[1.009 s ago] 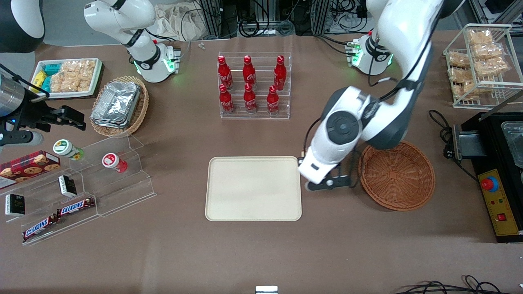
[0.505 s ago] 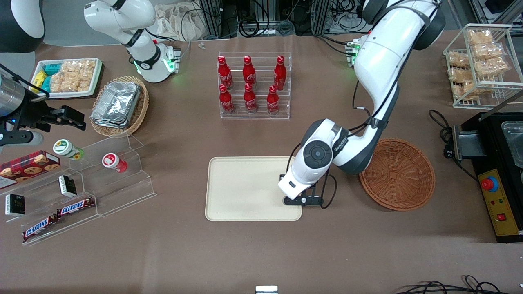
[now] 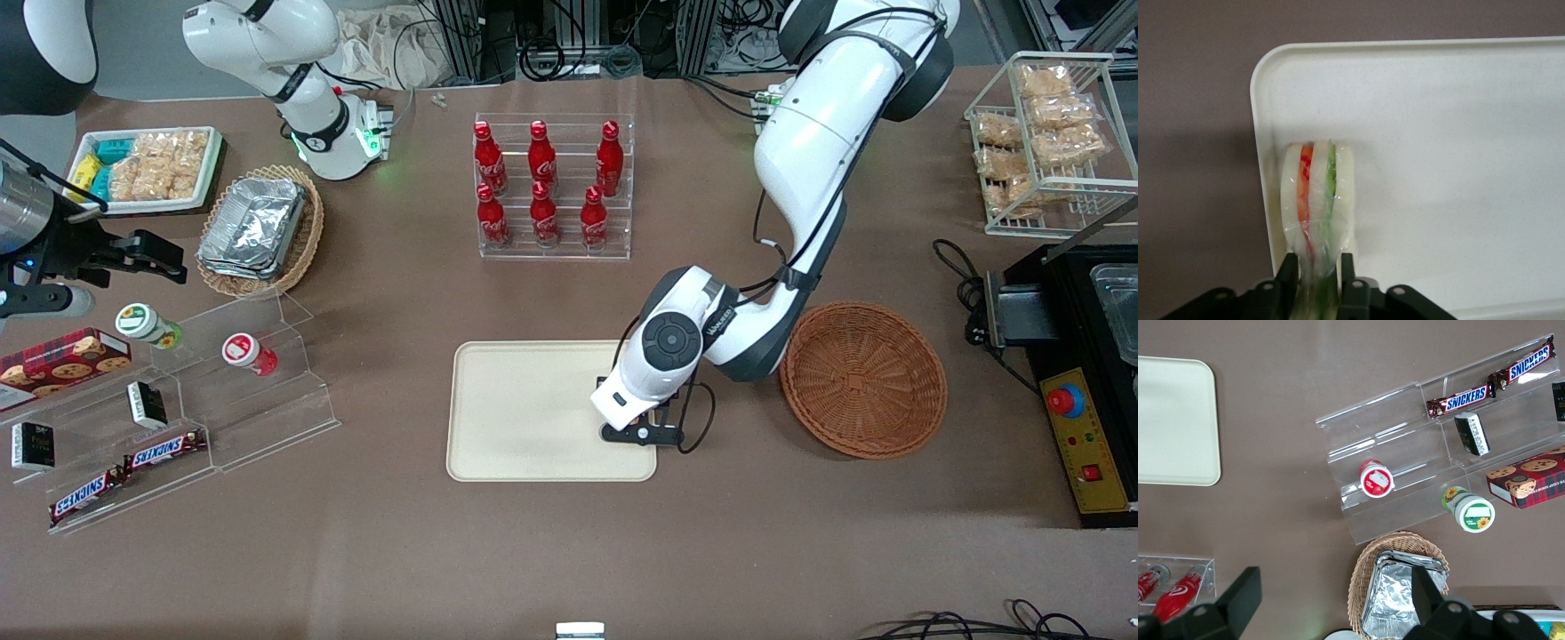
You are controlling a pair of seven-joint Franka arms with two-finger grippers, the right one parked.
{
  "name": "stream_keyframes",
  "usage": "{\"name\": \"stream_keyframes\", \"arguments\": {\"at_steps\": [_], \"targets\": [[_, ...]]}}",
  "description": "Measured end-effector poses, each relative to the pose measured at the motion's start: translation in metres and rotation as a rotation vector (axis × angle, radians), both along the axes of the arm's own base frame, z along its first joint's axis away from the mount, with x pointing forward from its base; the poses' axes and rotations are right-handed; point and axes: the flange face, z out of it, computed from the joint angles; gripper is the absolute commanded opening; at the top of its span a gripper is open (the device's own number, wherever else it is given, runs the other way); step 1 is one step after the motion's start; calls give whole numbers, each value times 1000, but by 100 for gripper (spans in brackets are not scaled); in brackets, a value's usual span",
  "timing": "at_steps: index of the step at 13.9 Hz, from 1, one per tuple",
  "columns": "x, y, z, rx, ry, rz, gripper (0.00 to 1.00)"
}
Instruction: Place sandwich from basket to tray
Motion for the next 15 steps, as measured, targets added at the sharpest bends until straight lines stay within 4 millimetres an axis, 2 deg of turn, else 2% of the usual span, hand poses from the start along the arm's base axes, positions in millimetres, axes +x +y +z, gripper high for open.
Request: {"name": "stream_keyframes", "arguments": {"at_steps": [2,4,5,7,10,13,15], "targets": [[-1,1,2,14,18,-1,99],[-1,5,16,46,55,-3,99],[0,9,32,58,62,-2,99],[5,24,81,78,62,14,99],[16,76,172,89,31,27,99],[16,152,251,121,39,-22,99],[14,207,294,124,31,-80,99]]}}
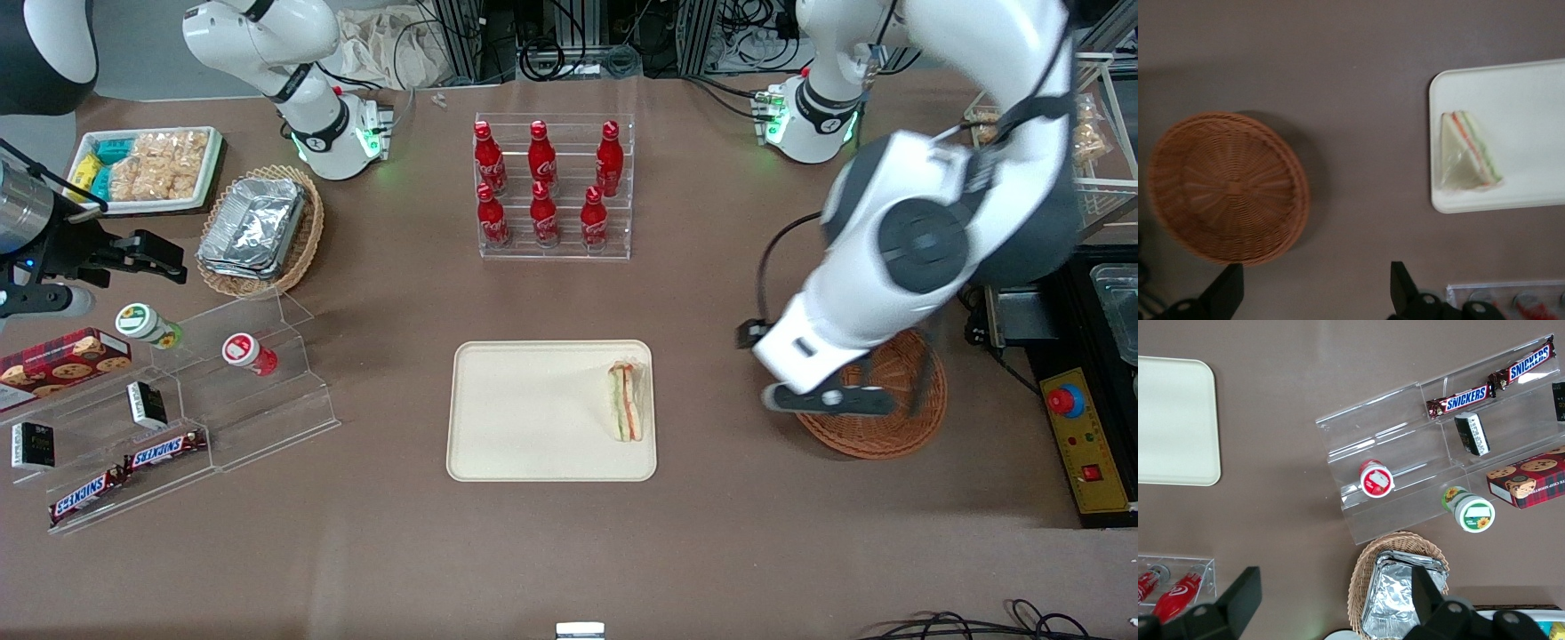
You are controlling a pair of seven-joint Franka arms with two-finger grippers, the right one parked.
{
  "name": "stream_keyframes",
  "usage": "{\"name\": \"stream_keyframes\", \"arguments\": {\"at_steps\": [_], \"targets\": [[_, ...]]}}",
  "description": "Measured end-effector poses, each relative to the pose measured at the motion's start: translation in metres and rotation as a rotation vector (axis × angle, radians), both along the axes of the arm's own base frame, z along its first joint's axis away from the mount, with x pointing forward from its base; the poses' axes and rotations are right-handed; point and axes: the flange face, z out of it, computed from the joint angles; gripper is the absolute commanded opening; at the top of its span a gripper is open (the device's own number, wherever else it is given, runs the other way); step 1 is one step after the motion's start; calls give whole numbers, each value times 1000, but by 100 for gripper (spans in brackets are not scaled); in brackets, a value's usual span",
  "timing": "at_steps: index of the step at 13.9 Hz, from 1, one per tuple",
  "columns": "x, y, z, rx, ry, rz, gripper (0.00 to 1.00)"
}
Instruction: Place sandwich from basket to tray
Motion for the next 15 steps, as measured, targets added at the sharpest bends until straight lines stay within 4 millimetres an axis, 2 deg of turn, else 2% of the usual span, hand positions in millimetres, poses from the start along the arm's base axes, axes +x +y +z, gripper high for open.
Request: {"name": "stream_keyframes", "arguments": {"at_steps": [3,5,6,10,12,15], "targets": [[-9,79,40,17,33,-27,100],[-11,117,52,16,37,12,100],[-12,128,51,20,54,29,100],[-16,146,43,30,100,42,100],[-22,169,45,39,107,51,100],[-44,208,53,14,103,54,100]]}}
